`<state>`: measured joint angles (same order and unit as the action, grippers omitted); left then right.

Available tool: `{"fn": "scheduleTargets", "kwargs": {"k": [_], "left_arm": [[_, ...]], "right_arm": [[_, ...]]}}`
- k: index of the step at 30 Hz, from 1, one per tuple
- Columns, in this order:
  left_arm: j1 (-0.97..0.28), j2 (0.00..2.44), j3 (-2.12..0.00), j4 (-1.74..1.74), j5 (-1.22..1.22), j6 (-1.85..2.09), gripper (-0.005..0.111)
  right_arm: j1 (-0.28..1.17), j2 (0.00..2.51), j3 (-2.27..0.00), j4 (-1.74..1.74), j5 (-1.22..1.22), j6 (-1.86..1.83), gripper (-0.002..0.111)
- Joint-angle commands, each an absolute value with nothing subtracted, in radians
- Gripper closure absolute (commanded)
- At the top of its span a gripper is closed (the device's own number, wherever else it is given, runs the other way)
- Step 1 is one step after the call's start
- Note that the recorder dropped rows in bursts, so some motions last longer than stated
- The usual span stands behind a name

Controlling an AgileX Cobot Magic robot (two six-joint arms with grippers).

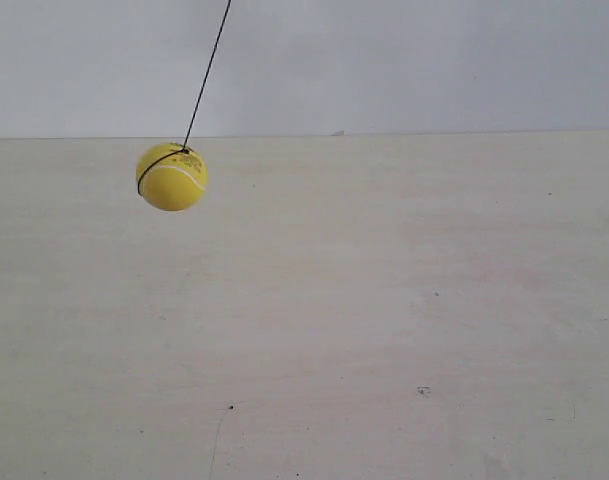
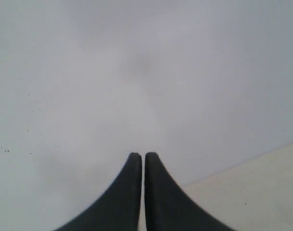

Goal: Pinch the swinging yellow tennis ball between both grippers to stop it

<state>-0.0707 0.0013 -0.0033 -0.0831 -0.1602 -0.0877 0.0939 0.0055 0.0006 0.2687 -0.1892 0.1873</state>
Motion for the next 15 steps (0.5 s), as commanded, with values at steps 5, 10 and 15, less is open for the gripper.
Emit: {"fn": "scheduleTargets", "kwargs": {"k": [5, 10, 15], "left_arm": [[-0.069, 0.011, -0.051, -0.047, -0.339, -0.105, 0.102], [-0.069, 0.134, -0.145, 0.043, -0.426, -0.143, 0.102], [-0.069, 0.347, -0.258, 0.119, -0.469, -0.152, 0.102]], "right_arm": [[0.090, 0.007, -0.027, 0.129, -0.326, 0.222, 0.108], [0.090, 0.129, -0.122, 0.108, -0.417, 0.256, 0.108], [0.090, 0.339, -0.240, -0.018, -0.426, 0.260, 0.108]]}}
